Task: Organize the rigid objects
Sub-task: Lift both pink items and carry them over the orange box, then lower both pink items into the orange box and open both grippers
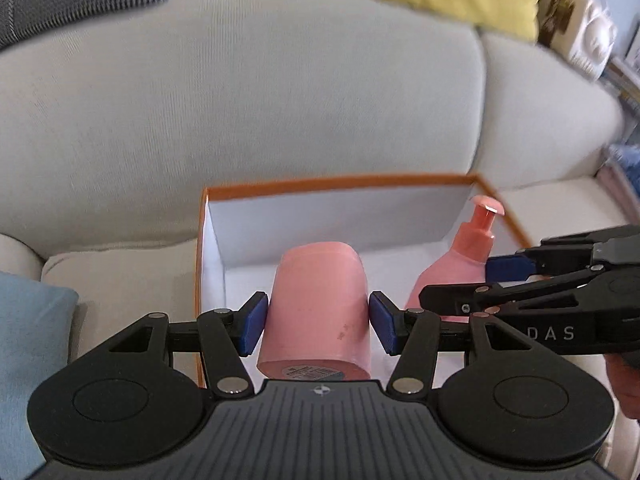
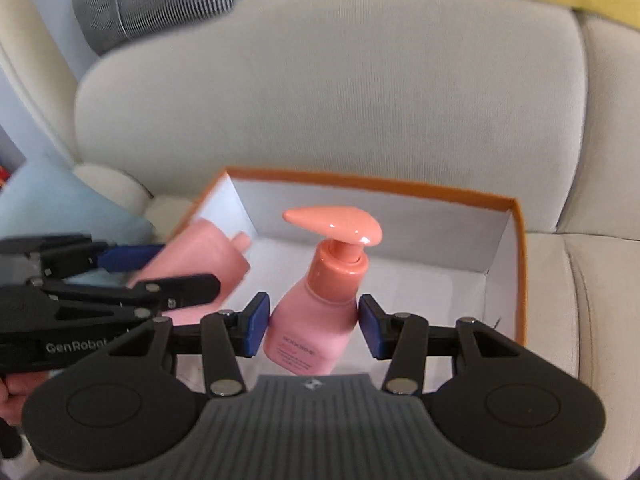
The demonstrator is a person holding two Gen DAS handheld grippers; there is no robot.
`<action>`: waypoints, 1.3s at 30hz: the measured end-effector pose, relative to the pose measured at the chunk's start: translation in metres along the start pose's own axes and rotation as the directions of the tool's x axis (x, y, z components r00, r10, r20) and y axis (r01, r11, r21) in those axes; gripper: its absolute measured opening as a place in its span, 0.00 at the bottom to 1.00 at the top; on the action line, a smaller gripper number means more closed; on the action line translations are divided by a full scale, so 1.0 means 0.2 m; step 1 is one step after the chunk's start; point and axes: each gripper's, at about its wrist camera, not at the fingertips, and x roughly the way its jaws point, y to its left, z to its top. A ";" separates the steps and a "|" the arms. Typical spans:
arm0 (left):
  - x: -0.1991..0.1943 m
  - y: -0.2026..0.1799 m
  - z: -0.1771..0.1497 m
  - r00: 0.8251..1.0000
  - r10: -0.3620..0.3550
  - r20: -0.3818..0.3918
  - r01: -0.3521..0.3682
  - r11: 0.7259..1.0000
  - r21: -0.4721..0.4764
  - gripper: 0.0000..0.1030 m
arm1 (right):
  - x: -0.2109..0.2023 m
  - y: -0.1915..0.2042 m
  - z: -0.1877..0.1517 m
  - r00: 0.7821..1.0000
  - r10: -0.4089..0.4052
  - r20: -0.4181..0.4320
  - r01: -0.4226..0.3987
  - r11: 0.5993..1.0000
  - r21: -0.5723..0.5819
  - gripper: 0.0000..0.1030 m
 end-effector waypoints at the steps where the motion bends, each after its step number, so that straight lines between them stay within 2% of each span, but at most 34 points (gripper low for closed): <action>1: 0.04 0.00 0.01 1.000 0.014 -0.021 -0.014 1.000 0.009 0.62 | 0.05 -0.01 0.01 1.000 0.000 -0.020 0.000 1.000 -0.001 0.48; 6: 0.18 -0.03 0.02 0.994 0.062 -0.088 -0.052 0.993 0.108 0.62 | 0.25 -0.09 0.06 0.992 0.015 -0.123 -0.013 1.000 0.017 0.48; 10: 0.28 0.01 0.02 0.989 0.062 -0.133 -0.049 0.994 0.097 0.62 | 0.37 -0.11 0.06 0.982 0.018 -0.187 -0.016 1.000 0.012 0.48; 16: 0.35 0.01 0.06 0.984 0.123 -0.130 -0.104 0.984 0.142 0.62 | 0.49 -0.16 0.08 0.971 0.057 -0.231 -0.041 0.997 0.072 0.49; 22: 0.39 -0.06 0.04 0.968 0.221 -0.115 -0.190 0.953 0.236 0.63 | 0.55 -0.19 0.10 0.970 0.057 -0.235 -0.032 0.993 0.110 0.49; 24: 0.39 -0.06 0.03 0.964 0.243 -0.107 -0.211 0.945 0.249 0.67 | 0.56 -0.19 0.10 0.971 0.055 -0.232 -0.029 0.993 0.112 0.49; 25: 0.39 -0.06 0.03 0.966 0.238 -0.101 -0.207 0.945 0.254 0.68 | 0.55 -0.18 0.10 0.972 0.055 -0.228 -0.030 0.993 0.112 0.49; 27: 0.37 -0.06 0.02 0.973 0.214 -0.092 -0.184 0.949 0.258 0.78 | 0.55 -0.18 0.09 0.973 0.057 -0.224 -0.030 0.992 0.121 0.49; 29: 0.36 -0.07 0.02 0.971 0.221 -0.087 -0.191 0.946 0.263 0.81 | 0.55 -0.18 0.09 0.974 0.061 -0.220 -0.033 0.991 0.129 0.50; 34: 0.27 -0.05 0.01 0.980 0.189 -0.056 -0.172 0.958 0.228 0.81 | 0.53 -0.15 0.08 0.977 0.061 -0.203 -0.037 0.992 0.121 0.52; 39: 0.07 0.00 -0.01 0.988 0.148 0.045 -0.154 0.971 0.182 0.81 | 0.47 -0.15 0.09 0.981 0.075 -0.180 -0.055 0.992 0.112 0.56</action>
